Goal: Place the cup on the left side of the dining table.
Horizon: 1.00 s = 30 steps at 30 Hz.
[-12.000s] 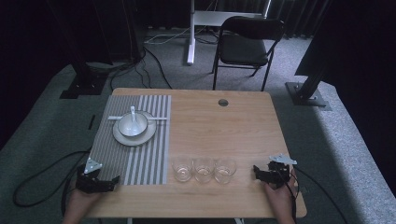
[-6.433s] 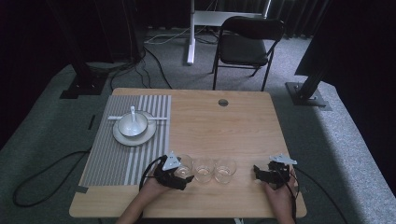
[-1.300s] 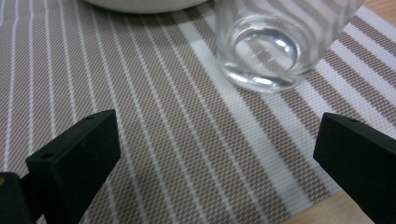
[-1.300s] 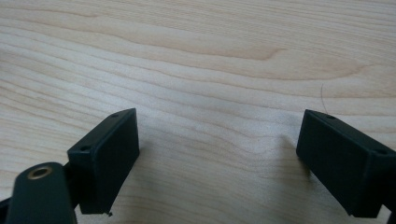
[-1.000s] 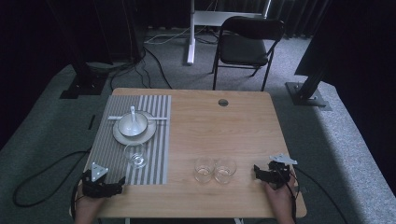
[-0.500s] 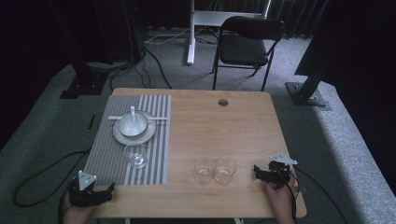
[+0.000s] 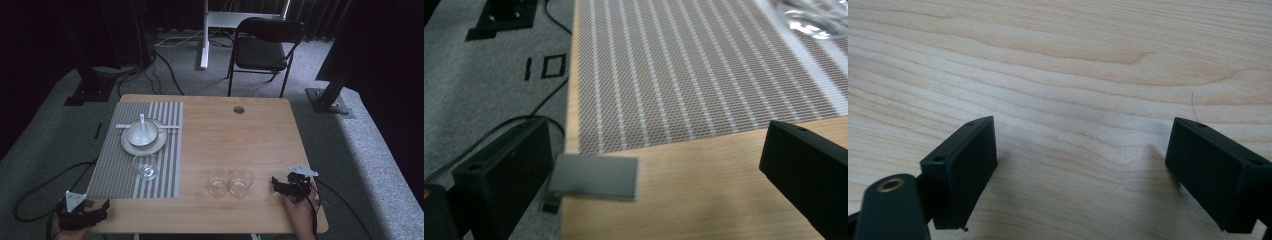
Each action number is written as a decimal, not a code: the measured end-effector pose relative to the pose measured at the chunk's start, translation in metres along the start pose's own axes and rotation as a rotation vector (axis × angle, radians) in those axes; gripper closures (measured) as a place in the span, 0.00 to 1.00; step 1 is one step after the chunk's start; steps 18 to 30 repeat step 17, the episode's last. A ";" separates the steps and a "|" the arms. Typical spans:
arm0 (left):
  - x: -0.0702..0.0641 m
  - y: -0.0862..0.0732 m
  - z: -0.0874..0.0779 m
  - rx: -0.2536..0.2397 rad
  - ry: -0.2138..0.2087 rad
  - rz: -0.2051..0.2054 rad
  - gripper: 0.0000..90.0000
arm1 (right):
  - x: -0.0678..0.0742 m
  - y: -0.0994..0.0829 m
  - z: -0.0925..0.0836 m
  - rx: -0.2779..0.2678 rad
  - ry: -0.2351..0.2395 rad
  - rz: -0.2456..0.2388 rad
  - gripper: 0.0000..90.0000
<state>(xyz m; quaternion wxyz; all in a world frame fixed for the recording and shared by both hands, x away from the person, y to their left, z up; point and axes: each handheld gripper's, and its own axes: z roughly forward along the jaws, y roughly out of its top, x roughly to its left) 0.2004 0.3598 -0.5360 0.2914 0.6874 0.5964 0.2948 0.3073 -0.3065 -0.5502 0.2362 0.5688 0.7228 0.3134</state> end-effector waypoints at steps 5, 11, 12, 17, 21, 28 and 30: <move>0.000 0.000 -0.001 0.004 0.020 -0.014 0.01 | 0.000 0.000 0.000 0.000 0.000 0.000 0.14; -0.006 0.001 0.002 0.024 0.018 0.001 0.01 | 0.000 0.000 0.000 0.000 0.000 0.000 0.14; -0.006 0.001 0.002 0.029 0.017 0.002 0.01 | 0.000 0.000 0.000 0.000 0.000 0.000 0.14; -0.010 0.002 0.004 0.046 0.015 0.005 0.01 | 0.000 0.000 0.000 0.000 0.000 -0.001 0.14; -0.010 0.002 0.004 0.046 0.015 0.005 0.01 | 0.000 0.000 0.000 0.000 0.000 -0.001 0.14; -0.010 0.002 0.004 0.046 0.015 0.005 0.01 | 0.000 0.000 0.000 0.000 0.000 -0.001 0.14; -0.010 0.002 0.004 0.046 0.015 0.005 0.01 | 0.000 0.000 0.000 0.000 0.000 -0.001 0.14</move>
